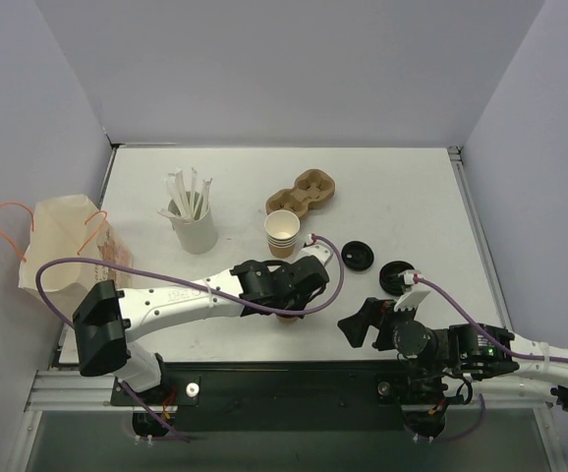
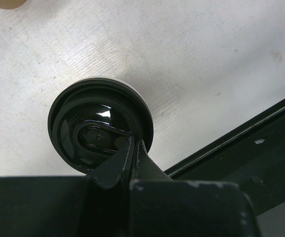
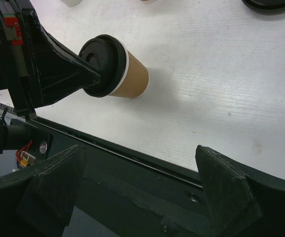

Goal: Pack the takeout coffee

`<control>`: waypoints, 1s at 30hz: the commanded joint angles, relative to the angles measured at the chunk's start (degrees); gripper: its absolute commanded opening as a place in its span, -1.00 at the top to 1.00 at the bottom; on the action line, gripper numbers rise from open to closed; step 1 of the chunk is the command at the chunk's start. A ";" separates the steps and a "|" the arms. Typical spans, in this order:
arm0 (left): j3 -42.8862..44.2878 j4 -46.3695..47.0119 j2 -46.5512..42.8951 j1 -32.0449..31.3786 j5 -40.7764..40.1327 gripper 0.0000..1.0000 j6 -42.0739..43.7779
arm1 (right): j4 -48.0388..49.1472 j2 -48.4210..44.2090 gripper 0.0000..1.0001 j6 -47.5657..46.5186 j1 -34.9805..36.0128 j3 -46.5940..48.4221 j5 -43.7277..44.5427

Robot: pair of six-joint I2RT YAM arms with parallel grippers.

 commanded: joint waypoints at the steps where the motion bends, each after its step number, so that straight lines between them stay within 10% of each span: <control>1: 0.09 3.20 0.39 0.39 0.42 1.00 -0.44 | -1.22 0.01 -0.97 0.45 0.21 -0.11 2.25; 15: 1.93 1.97 2.41 0.65 -0.73 0.99 0.43 | -1.31 0.80 -0.97 0.63 0.21 0.33 2.08; 30: 6.68 -1.10 -1.62 1.44 -1.96 0.14 0.26 | -0.09 4.32 -0.97 0.45 0.21 1.56 3.04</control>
